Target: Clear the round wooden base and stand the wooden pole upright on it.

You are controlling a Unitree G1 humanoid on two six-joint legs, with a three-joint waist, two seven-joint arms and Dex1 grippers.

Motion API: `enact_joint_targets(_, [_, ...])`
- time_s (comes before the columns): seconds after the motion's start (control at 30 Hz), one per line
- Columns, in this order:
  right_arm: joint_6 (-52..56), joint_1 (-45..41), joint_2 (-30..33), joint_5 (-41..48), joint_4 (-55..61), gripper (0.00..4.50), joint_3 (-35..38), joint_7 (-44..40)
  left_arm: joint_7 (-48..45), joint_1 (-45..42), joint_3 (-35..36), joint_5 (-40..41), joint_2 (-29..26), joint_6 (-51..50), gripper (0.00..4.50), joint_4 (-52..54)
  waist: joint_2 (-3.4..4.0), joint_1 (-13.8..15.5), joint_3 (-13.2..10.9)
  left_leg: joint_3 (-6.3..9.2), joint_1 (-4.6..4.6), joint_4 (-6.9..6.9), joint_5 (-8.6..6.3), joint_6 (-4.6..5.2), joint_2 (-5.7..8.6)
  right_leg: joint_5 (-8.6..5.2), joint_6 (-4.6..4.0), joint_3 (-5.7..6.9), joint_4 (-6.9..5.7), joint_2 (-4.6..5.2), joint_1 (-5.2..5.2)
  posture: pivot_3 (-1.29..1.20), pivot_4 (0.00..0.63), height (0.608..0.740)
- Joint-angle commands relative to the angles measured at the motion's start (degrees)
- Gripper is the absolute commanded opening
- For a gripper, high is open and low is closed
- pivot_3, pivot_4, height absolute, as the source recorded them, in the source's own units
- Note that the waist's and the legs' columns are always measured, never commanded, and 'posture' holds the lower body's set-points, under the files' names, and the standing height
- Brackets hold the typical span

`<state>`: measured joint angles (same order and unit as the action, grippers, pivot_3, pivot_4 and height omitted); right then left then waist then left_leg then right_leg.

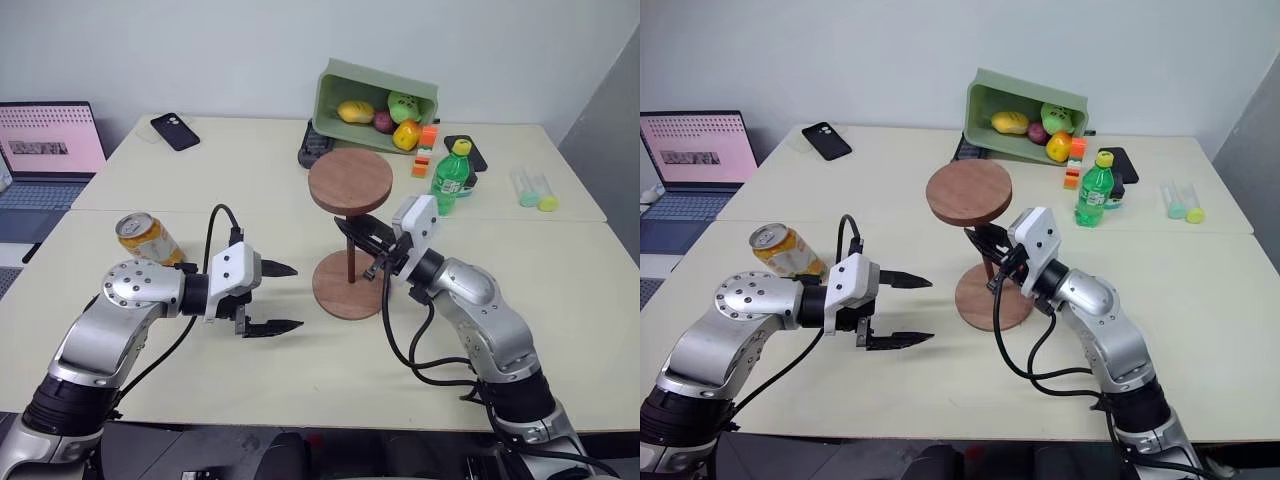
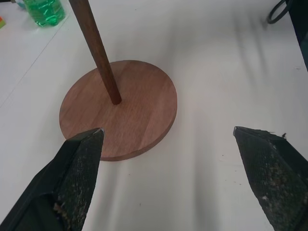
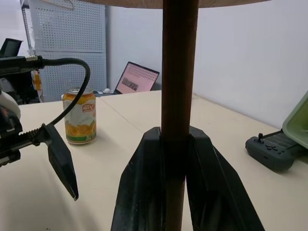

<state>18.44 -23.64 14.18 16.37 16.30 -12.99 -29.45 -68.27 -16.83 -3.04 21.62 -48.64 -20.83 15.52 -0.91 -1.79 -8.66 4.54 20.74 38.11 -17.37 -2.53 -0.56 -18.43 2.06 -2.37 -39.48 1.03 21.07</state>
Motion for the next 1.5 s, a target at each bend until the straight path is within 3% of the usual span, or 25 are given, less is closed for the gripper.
enact_joint_targets(0.03, [6.38,2.75,2.62,-4.01,-8.49,0.22,-2.81,-0.21,0.12,-0.74,0.3,0.56,-0.21,-0.11,4.5,2.31,-0.01,0.04,0.06,0.0,0.0,0.0,0.0,0.0,0.0,0.0,0.0,0.0,0.01,0.0,-0.01,0.0,0.15,0.74])
enact_joint_targets(0.27, [6.01,3.04,3.16,-4.57,-8.36,0.22,-5.73,-1.7,0.13,-0.85,0.04,0.35,-0.2,-0.32,4.5,2.28,0.03,-0.05,0.19,-0.01,-0.04,-0.05,0.0,0.0,-0.01,0.0,0.0,-0.02,0.03,0.0,-0.02,0.0,0.15,0.74])
enact_joint_targets(0.57, [9.42,3.53,3.43,-3.23,-11.84,0.22,-2.49,0.22,0.04,-0.75,-0.05,0.28,-0.29,-0.41,4.5,2.28,0.22,0.03,0.89,0.02,-0.06,-0.12,0.0,0.0,0.0,0.0,0.0,-0.01,0.2,0.0,-0.1,0.0,0.15,0.74])
enact_joint_targets(0.77, [10.5,3.03,2.87,-2.63,-11.15,0.22,-1.96,0.58,-0.15,-0.97,-0.11,0.22,-0.32,-0.3,4.5,1.95,0.29,0.16,0.87,0.17,-0.97,-0.31,-0.03,0.01,0.04,-0.11,-0.13,-0.01,0.6,0.02,-0.92,0.0,0.15,0.74])
enact_joint_targets(1.5, [15.2,7.92,4.24,0.23,-4.74,0.22,-2.58,0.9,0.08,-0.42,0.16,0.65,-0.27,-1.06,4.5,1.85,0.26,0.19,0.88,0.24,-0.94,-0.42,-0.04,0.0,0.04,-0.13,-0.13,0.0,0.74,0.09,-0.91,0.0,0.15,0.74])
